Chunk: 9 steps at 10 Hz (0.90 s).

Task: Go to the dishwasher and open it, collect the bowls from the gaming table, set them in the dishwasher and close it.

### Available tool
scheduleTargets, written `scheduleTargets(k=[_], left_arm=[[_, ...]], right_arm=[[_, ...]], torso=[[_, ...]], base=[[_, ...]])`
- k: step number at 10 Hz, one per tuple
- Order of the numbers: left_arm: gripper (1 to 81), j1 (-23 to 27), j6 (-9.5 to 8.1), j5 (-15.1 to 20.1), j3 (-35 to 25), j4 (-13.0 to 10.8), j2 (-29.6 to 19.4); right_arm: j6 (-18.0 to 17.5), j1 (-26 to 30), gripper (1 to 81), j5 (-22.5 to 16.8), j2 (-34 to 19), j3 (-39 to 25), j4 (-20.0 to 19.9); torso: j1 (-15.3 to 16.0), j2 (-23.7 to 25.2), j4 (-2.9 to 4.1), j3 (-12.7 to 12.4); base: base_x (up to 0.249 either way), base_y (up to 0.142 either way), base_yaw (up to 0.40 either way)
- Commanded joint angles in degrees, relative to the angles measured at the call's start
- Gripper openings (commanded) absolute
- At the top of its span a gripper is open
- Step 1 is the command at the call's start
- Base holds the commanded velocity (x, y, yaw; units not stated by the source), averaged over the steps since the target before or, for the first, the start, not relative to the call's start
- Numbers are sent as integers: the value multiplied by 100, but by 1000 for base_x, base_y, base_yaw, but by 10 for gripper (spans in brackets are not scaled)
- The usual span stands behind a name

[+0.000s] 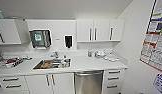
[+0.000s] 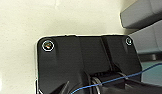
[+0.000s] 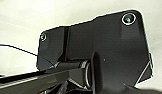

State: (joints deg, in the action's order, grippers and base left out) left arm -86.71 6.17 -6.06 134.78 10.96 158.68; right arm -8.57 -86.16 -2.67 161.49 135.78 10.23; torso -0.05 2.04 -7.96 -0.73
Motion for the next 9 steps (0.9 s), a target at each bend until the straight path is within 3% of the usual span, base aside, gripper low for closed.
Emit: scheduleTargets(k=[1,9], left_arm=[[811,308,7,281,-57,29,-126],[811,290,7,281,-39,29,-135]], right_arm=[[22,341,811,-269,-35,-61,-30],[-4,358,811,-269,9,-70,-38]], torso=[[5,0,0,0],[5,2,0,2]], base=[[136,0,0],[136,0,0]])
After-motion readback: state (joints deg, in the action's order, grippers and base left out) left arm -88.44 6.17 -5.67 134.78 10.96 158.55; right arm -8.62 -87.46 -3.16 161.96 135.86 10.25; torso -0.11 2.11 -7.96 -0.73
